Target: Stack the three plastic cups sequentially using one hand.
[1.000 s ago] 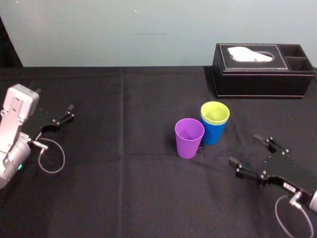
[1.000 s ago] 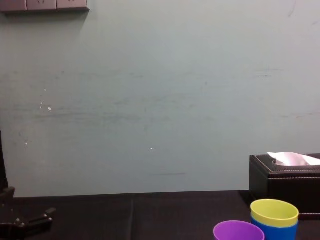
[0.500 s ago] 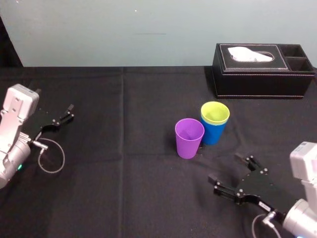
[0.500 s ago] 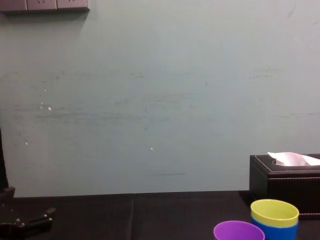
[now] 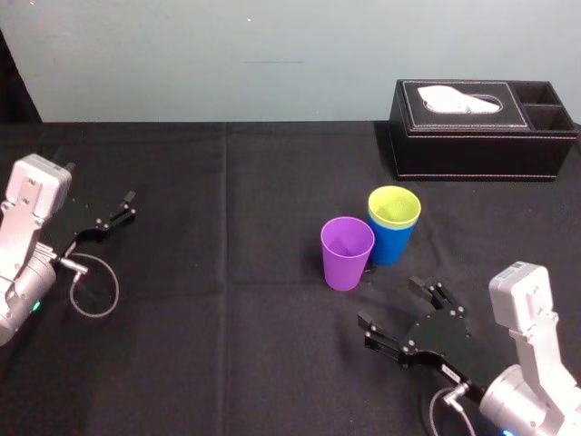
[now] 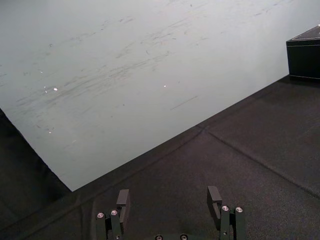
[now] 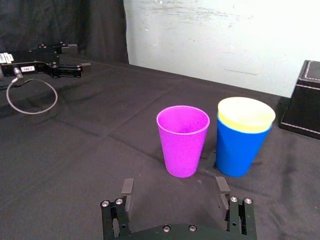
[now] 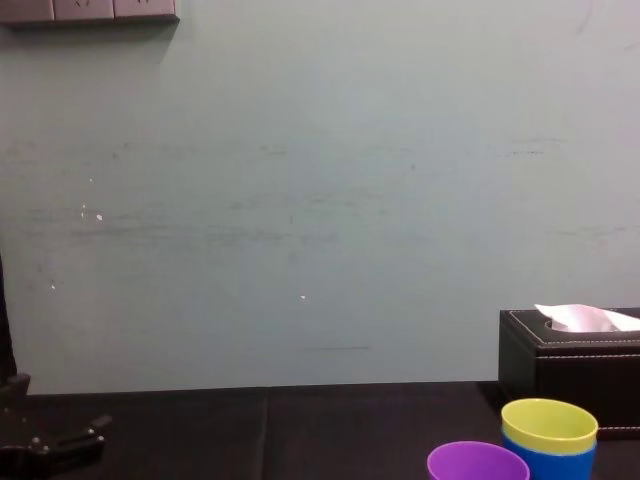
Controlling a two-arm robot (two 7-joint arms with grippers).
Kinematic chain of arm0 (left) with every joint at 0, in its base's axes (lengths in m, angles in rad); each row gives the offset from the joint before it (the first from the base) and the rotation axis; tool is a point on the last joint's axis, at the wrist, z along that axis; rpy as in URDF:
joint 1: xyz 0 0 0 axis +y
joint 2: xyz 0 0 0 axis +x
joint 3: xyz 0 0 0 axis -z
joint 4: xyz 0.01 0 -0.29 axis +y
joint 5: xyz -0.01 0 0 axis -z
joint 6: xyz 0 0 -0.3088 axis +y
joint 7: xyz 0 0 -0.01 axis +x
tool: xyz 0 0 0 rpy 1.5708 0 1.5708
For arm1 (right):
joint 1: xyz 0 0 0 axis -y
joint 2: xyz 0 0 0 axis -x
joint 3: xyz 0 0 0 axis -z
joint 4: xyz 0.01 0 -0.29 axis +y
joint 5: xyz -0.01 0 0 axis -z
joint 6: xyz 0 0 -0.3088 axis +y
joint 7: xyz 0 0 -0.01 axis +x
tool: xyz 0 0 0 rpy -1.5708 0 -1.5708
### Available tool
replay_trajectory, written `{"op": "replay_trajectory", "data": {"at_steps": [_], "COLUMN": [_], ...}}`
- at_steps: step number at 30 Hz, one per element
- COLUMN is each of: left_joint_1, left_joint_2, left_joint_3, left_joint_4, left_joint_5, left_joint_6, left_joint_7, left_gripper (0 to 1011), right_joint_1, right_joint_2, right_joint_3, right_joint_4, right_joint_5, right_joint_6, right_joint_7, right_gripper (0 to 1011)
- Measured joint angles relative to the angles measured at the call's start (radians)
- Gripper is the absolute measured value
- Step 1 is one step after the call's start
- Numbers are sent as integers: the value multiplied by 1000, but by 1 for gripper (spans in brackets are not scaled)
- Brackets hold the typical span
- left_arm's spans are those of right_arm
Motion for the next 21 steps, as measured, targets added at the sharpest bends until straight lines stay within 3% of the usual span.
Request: {"op": "replay_trajectory", "data": {"at_steps": [8,21], "left_joint_1": [0,0], "left_joint_2": [0,0], "left_joint_3": [0,0], "left_joint_4": [0,0], "left_joint_5": [0,0], "left_joint_6": [0,0], "left_joint_7": [0,0], "left_gripper": [1011,1011], "right_joint_1": [43,99], "right_joint_2": [-47,-111], "right_joint_3": [-20,-33], "right_joint_4": [20,60], "right_joint_5": [-42,-86], "right_joint_6": [9,72], "right_joint_7": [-7,-33], "right_gripper": [1003,1003]}}
